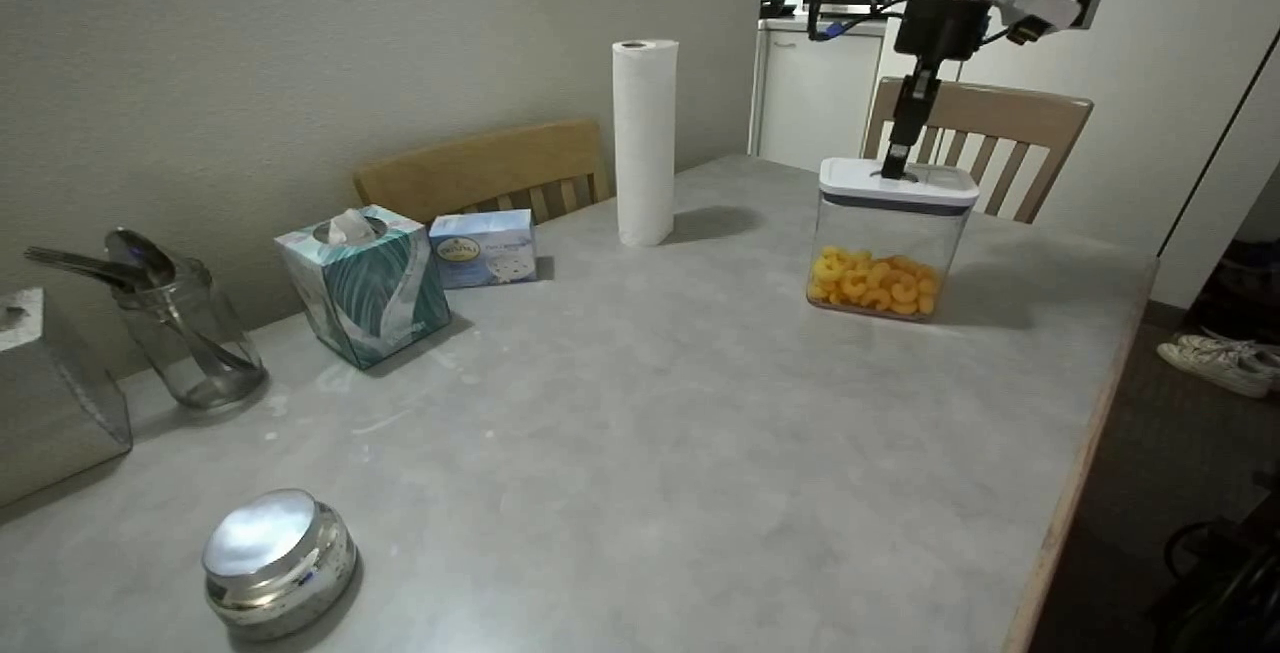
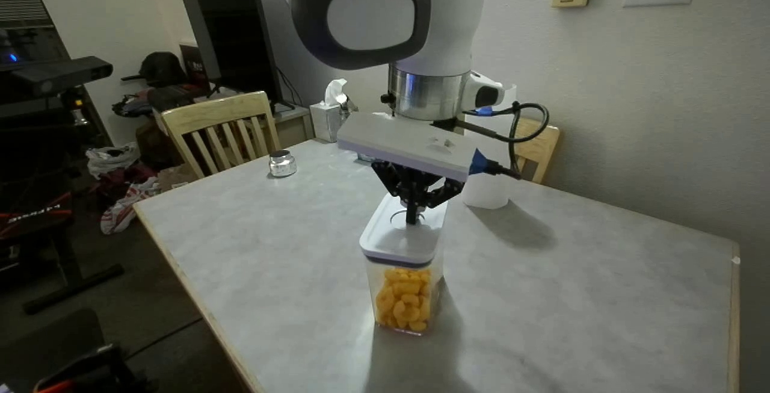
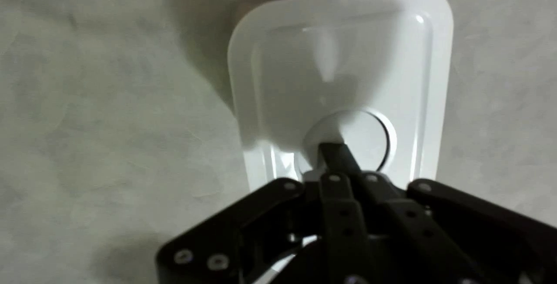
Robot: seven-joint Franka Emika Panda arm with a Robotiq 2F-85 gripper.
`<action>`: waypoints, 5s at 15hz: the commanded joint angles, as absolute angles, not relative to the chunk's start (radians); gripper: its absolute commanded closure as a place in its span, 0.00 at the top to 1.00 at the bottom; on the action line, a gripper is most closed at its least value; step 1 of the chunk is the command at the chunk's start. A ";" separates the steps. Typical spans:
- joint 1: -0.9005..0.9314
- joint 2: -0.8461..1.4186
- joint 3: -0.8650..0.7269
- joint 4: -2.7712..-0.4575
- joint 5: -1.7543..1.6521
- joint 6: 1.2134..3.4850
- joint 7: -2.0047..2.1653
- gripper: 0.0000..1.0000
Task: Press down on the top of the white lid and remove it from the clear food container
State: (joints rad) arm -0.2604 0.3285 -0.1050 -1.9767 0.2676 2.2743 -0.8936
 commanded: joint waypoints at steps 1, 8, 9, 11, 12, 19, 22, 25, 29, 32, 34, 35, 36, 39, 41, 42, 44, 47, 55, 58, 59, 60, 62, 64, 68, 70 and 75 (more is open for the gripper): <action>-0.268 0.291 -0.095 -2.012 0.248 2.289 -0.888 0.00; -0.270 0.225 -0.086 -2.018 0.245 2.251 -0.968 0.62; -0.276 0.224 -0.081 -2.019 0.260 2.249 -1.007 0.68; -0.281 0.230 -0.077 -2.019 0.285 2.235 -1.097 0.81; -0.281 0.236 -0.077 -2.020 0.287 2.226 -1.143 0.89; -0.268 0.278 -0.099 -2.014 0.230 2.164 -1.235 1.00; -0.265 0.298 -0.107 -2.008 0.184 2.169 -1.218 1.00; -0.267 0.301 -0.109 -2.002 0.160 2.175 -1.214 1.00; -0.267 0.314 -0.107 -1.995 0.151 2.179 -1.214 1.00; -0.266 0.316 -0.105 -1.991 0.153 2.189 -1.211 1.00; -0.264 0.317 -0.104 -1.989 0.153 2.199 -1.208 1.00; -0.264 0.318 -0.104 -1.988 0.153 2.202 -1.208 1.00; -0.263 0.319 -0.103 -1.987 0.154 2.206 -1.207 1.00; -0.262 0.323 -0.101 -1.980 0.153 2.214 -1.206 1.00; -0.261 0.327 -0.100 -1.974 0.154 2.216 -1.207 1.00; -0.261 0.329 -0.099 -1.970 0.155 2.215 -1.207 1.00; -0.261 0.335 -0.096 -1.964 0.159 2.215 -1.209 1.00; -0.260 0.348 -0.087 -1.950 0.163 2.215 -1.212 1.00; -0.258 0.377 -0.072 -1.908 0.154 2.209 -1.206 0.69; -0.251 0.362 -0.076 -1.916 0.140 2.206 -1.182 0.48; -0.249 0.358 -0.078 -1.916 0.137 2.203 -1.169 0.39; -0.248 0.353 -0.078 -1.921 0.137 2.199 -1.159 0.34; -0.245 0.348 -0.080 -1.927 0.132 2.199 -1.131 0.28; -0.244 0.342 -0.080 -1.929 0.129 2.200 -1.108 0.28; -0.239 0.316 -0.082 -1.933 0.110 2.192 -1.059 0.28; -0.237 0.303 -0.080 -1.936 0.101 2.188 -1.042 0.28; -0.250 0.271 -0.062 -1.939 0.168 2.177 -1.069 0.28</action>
